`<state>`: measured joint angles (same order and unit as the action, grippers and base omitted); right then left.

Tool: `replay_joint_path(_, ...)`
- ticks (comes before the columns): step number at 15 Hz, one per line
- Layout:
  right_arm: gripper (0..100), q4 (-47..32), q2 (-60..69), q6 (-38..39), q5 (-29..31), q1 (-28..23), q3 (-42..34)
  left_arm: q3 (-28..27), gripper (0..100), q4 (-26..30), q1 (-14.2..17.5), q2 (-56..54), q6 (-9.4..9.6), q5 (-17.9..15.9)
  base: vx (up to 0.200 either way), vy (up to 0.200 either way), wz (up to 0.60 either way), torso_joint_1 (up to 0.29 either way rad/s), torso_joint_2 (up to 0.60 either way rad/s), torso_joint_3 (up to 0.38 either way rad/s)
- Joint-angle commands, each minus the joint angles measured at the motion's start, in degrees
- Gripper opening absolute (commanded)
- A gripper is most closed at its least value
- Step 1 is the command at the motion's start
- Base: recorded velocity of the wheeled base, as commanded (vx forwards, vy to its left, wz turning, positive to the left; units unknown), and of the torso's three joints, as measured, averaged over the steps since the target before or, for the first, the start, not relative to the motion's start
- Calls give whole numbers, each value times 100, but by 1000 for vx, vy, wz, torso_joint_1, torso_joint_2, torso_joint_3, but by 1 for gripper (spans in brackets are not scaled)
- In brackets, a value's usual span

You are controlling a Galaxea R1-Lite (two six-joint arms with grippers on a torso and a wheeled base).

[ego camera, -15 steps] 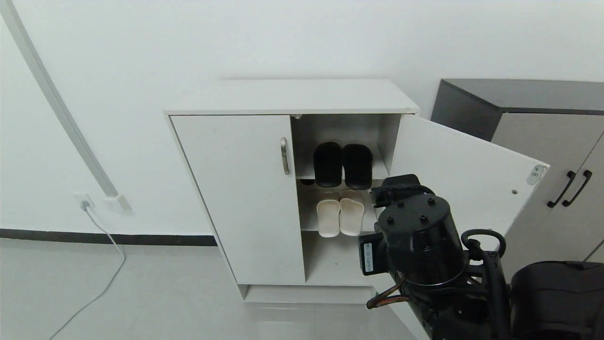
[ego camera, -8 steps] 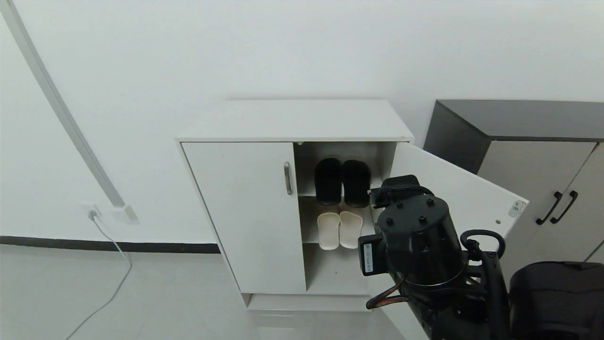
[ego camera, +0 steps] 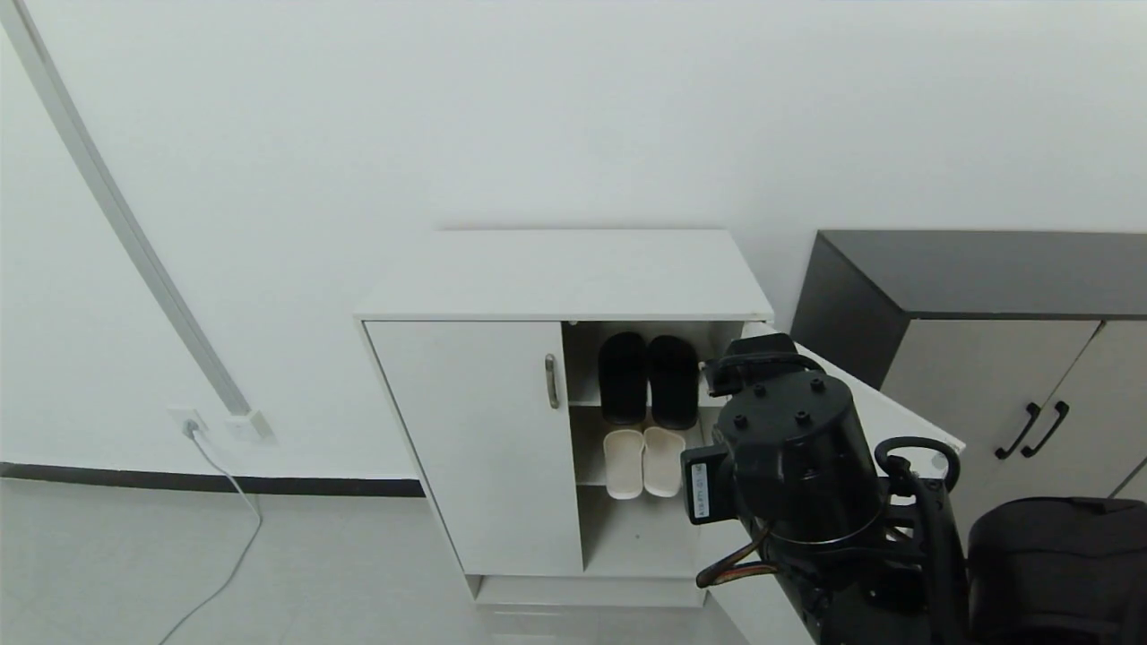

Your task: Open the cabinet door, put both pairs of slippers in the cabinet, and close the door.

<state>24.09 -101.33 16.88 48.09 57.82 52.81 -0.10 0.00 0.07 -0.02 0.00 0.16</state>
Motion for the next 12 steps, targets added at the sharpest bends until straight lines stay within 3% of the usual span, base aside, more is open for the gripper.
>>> replay_joint_path(1, 0, 8, -1, -1, 7, 1, 1, 1, 0, 0, 1, 2, 0, 2, 0, 0, 0, 246, -559, -325)
replay_joint_path(7, 0, 8, -1, -1, -2, -43, -8, 1, 0, 0, 1, 2, 0, 2, 0, 0, 0, 255, -575, -319)
replay_joint_path(12, 0, 8, -10, 8, -2, -43, -25, 1, 0, 0, 1, 2, 0, 2, 0, 0, 0, 156, -341, -179)
